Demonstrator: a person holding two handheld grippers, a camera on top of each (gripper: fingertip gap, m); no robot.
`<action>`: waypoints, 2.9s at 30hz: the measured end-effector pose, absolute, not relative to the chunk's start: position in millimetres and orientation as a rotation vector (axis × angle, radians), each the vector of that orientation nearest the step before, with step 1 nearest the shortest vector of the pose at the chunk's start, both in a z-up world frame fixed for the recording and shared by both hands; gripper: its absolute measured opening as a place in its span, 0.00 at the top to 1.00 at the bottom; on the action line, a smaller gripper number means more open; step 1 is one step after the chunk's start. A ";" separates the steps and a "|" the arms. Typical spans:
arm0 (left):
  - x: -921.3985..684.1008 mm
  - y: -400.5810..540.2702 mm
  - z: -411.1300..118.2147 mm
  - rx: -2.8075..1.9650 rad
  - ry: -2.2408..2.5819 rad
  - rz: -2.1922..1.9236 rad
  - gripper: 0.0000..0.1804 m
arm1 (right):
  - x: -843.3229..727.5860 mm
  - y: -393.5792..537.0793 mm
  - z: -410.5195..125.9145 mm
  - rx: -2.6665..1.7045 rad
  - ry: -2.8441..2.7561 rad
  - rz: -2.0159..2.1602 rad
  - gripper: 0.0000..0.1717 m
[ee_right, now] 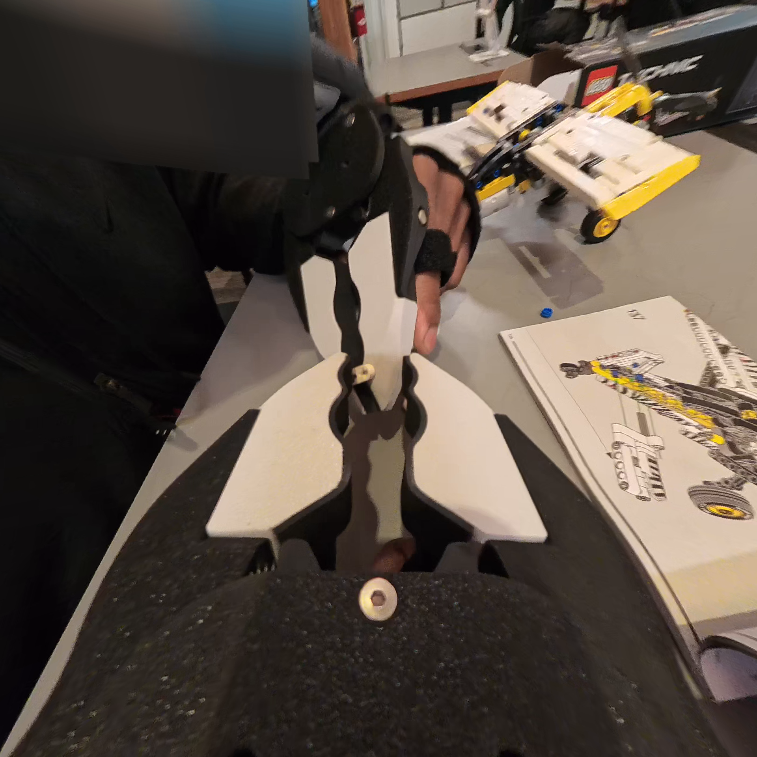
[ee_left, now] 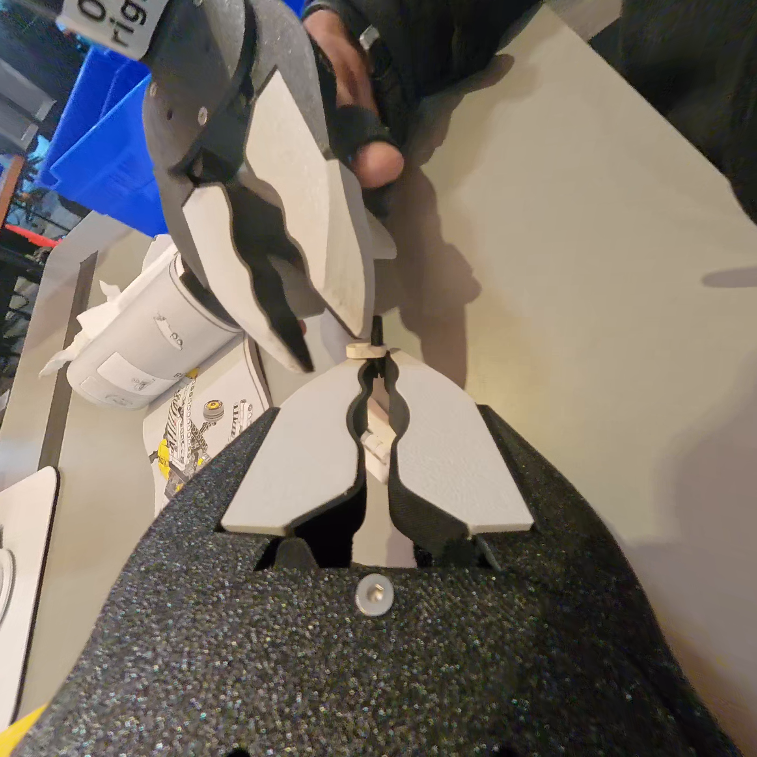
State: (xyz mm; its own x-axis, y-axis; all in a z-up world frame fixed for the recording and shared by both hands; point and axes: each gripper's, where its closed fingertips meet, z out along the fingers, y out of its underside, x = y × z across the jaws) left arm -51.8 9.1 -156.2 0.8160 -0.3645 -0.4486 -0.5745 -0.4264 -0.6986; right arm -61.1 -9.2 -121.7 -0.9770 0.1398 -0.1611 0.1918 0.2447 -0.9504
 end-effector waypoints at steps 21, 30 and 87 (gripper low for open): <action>-96.0 23.8 -127.6 -1.900 0.059 0.335 0.97 | -92.7 10.7 -89.1 0.651 2.122 -2.212 1.00; -78.6 39.2 -114.1 -1.787 -0.091 0.094 0.97 | -96.4 3.4 -83.0 0.715 2.028 -2.288 1.00; -81.8 22.4 -109.9 -1.853 0.017 0.100 0.98 | -84.2 10.9 -87.9 0.494 2.307 -2.191 0.93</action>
